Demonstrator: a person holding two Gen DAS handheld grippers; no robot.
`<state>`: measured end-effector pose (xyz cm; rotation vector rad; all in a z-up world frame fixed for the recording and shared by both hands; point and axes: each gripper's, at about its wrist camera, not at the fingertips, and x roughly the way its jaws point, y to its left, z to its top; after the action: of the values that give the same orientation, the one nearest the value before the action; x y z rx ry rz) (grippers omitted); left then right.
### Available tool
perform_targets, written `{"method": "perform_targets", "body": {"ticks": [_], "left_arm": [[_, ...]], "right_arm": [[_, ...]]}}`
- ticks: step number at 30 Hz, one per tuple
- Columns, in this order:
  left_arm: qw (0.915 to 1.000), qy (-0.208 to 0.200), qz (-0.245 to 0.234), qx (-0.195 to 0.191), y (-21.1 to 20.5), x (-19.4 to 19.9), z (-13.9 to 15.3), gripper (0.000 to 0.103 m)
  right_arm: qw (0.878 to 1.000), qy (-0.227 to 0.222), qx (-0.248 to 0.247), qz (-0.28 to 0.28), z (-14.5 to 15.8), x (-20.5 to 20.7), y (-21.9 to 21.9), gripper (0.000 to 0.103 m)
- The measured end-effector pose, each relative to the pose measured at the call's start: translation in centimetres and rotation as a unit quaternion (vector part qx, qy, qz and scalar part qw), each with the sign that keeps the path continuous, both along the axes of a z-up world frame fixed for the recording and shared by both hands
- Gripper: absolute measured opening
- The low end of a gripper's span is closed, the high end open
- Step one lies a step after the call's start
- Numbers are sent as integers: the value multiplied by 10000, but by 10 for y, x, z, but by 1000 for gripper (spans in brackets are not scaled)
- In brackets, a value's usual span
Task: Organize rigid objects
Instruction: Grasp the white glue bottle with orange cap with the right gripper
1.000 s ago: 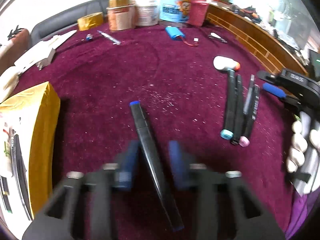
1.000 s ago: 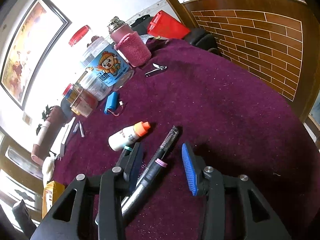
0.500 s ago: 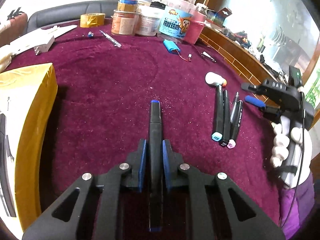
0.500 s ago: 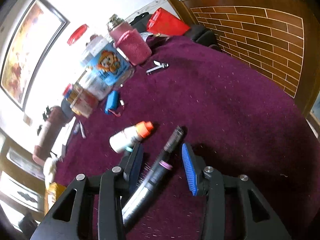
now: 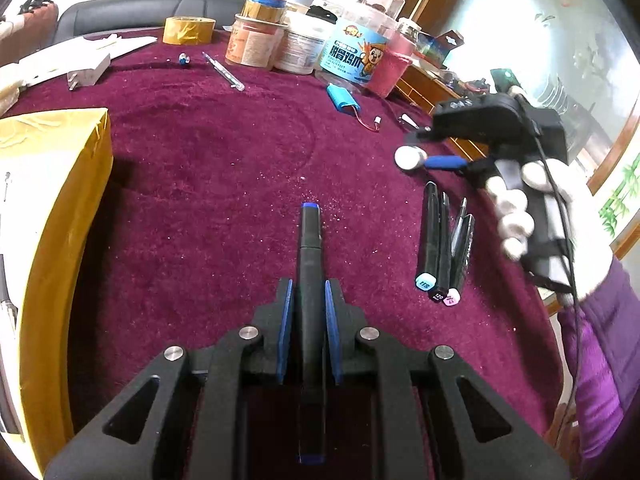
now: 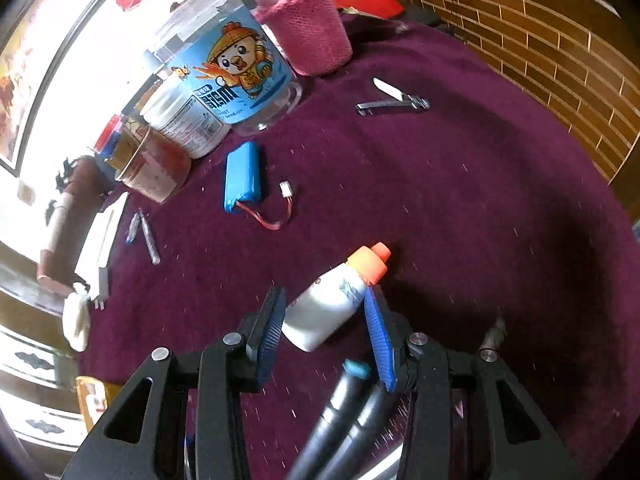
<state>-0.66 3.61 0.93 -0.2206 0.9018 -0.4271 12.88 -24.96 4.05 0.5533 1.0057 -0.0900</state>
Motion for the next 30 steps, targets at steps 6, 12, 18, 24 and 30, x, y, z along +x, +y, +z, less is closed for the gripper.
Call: {"method": "perform_targets", "body": {"ticks": [6,12,18,24,30], "left_arm": [[9996,83,-13,-272,5,4,-2,13],[9987,122,-194,-462,4,6,-3,13],[9981,104,-324,-514,3,4,-2,13],[9966,-303,-287,-706,11,-14,17,13],[9864,-938,-241,-1326,58,-67,74,13]], "right_arm": [[9978,269,-600,108,-5,25,21,37],[9831,490,-1635,664,-3,31,50,26],[9855,-149,-1187,1204,27,-53,69,24],[9787,-757,-746,1759,48,-153,92,25],[9659,-1069,-321,2338,54,-172,138,25]]}}
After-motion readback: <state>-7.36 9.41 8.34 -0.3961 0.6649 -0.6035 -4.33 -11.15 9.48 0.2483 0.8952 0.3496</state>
